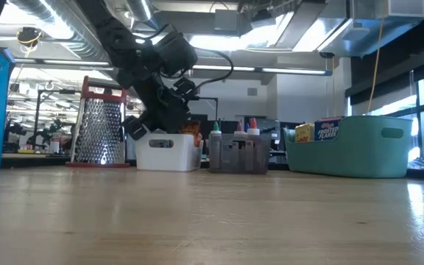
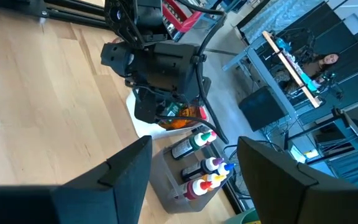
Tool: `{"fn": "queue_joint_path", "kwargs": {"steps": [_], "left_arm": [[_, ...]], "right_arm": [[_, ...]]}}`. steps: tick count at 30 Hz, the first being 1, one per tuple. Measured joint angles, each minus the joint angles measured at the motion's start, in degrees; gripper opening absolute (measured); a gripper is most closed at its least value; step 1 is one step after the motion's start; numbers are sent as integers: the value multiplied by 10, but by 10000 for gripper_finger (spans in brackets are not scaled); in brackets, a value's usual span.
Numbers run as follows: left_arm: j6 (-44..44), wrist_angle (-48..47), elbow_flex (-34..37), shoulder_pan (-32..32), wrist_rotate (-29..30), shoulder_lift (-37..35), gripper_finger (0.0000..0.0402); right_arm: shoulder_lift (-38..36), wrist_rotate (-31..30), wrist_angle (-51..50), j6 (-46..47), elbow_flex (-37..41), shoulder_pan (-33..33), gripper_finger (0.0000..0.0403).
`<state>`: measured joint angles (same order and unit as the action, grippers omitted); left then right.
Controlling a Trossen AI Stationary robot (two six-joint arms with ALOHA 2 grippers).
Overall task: Pick & Place Kitchen Items
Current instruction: Put the black seasoning can into the white bin, then put the light blue cereal box into the green bin
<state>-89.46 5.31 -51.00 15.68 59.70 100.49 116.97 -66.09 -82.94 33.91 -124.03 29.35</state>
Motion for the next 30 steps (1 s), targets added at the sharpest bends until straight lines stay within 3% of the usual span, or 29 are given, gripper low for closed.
{"fn": "queue_joint_path", "kwargs": {"steps": [11,30], "left_arm": [[-42,5,0,0,35,0,163],[-51,9,0,-17,39,-1,192]], "right_arm": [[0,3,0,0,0,0,238],[0,3,-1,0,0,0,238]]}}
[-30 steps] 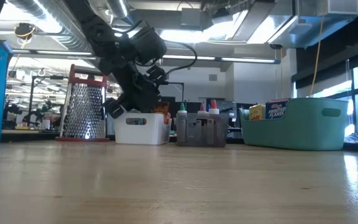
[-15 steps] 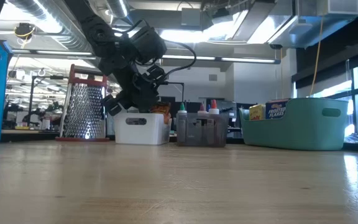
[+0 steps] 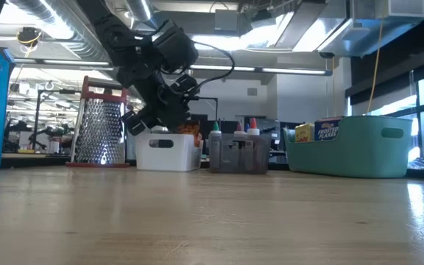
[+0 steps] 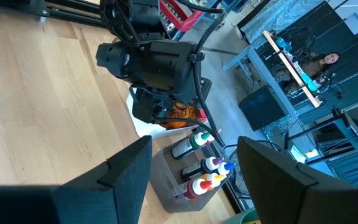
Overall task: Pick & Place Kitchen Items
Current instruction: Put the light blue cereal box into the green bin
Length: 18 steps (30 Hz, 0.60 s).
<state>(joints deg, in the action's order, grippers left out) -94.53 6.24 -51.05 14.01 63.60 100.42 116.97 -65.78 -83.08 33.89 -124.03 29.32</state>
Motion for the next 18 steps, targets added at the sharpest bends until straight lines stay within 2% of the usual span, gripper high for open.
{"fn": "queue_joint_path", "kwargs": {"steps": [6,12,15,18], "left_arm": [[-24,30,-14,-17,28,-20,203],[-13,31,-50,-43,36,-93,201],[28,22,-53,-61,52,-152,201],[116,-44,-53,-85,77,-219,201]], "right_arm": [[0,0,-1,0,0,0,238],[0,0,-1,0,0,0,238],[0,0,-1,0,0,1,238],[0,3,-1,0,0,3,238]]}}
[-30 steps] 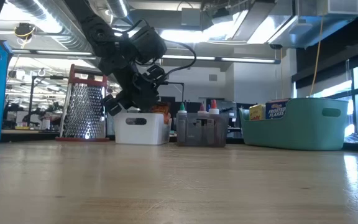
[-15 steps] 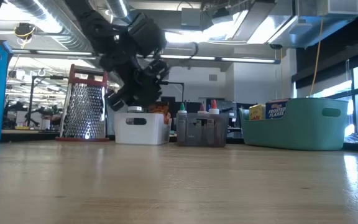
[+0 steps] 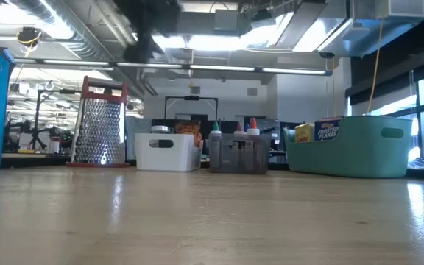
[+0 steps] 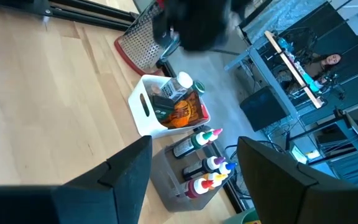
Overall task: Pick & Place Kitchen Items
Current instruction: Put the light blue cereal box into the green bin
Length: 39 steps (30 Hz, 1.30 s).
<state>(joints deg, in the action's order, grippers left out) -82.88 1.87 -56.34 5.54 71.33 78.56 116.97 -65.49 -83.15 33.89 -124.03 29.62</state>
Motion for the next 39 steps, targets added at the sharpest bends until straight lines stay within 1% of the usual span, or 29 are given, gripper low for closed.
{"fn": "queue_joint_path", "kwargs": {"steps": [4,8,12,15,20,24,27,29,30,32,35,39], "left_arm": [[120,-99,0,-42,45,-82,200],[210,-206,0,-104,95,-147,200],[318,-295,0,-192,104,-186,194],[414,-318,0,-261,101,-198,187],[566,-320,0,-358,100,-200,178],[671,-326,0,-411,100,-200,177],[716,-353,0,-441,100,-200,177],[754,-374,0,-458,99,-200,177],[780,-386,0,-464,94,-200,177],[842,-413,0,-474,66,-201,177],[933,-434,1,-487,-8,-213,177],[990,-433,1,-502,-90,-232,179]], "right_arm": [[0,2,-1,0,0,6,238],[0,15,-2,-3,0,12,238],[0,39,-1,-3,0,15,238],[0,48,1,-7,0,15,238],[0,55,2,-12,0,15,238],[0,109,9,-35,0,13,238],[0,153,19,-57,0,12,238],[0,171,28,-67,0,12,238],[0,178,31,-72,0,12,238],[0,187,32,-74,0,12,238],[0,192,32,-78,0,12,238],[0,192,32,-78,0,11,238]]}}
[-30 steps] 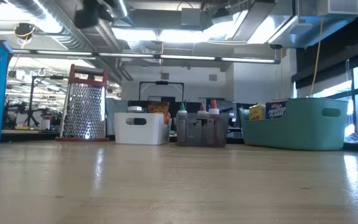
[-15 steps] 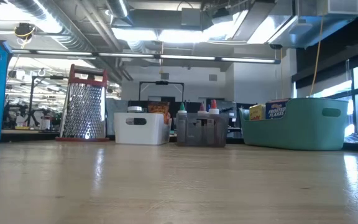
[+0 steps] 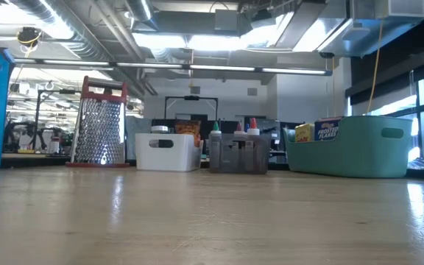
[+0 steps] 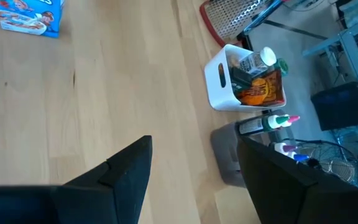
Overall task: Pick & Place Kitchen Items
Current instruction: Put the light blue cereal box into the green bin
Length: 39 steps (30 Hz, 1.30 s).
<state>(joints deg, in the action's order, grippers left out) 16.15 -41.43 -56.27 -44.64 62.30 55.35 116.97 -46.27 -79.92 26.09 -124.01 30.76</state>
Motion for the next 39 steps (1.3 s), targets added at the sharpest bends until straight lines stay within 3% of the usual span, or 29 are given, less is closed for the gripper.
{"fn": "queue_joint_path", "kwargs": {"steps": [8,26,32,39], "left_arm": [[72,-47,0,-18,-169,-32,185],[84,-55,2,-18,-195,-2,269],[101,-58,2,-18,-271,9,288],[111,-129,7,-20,-377,10,290]], "right_arm": [[0,0,7,-40,0,-4,238],[0,0,21,-60,0,-45,238],[0,5,20,-60,0,-45,238],[0,5,20,-60,0,-45,238]]}}
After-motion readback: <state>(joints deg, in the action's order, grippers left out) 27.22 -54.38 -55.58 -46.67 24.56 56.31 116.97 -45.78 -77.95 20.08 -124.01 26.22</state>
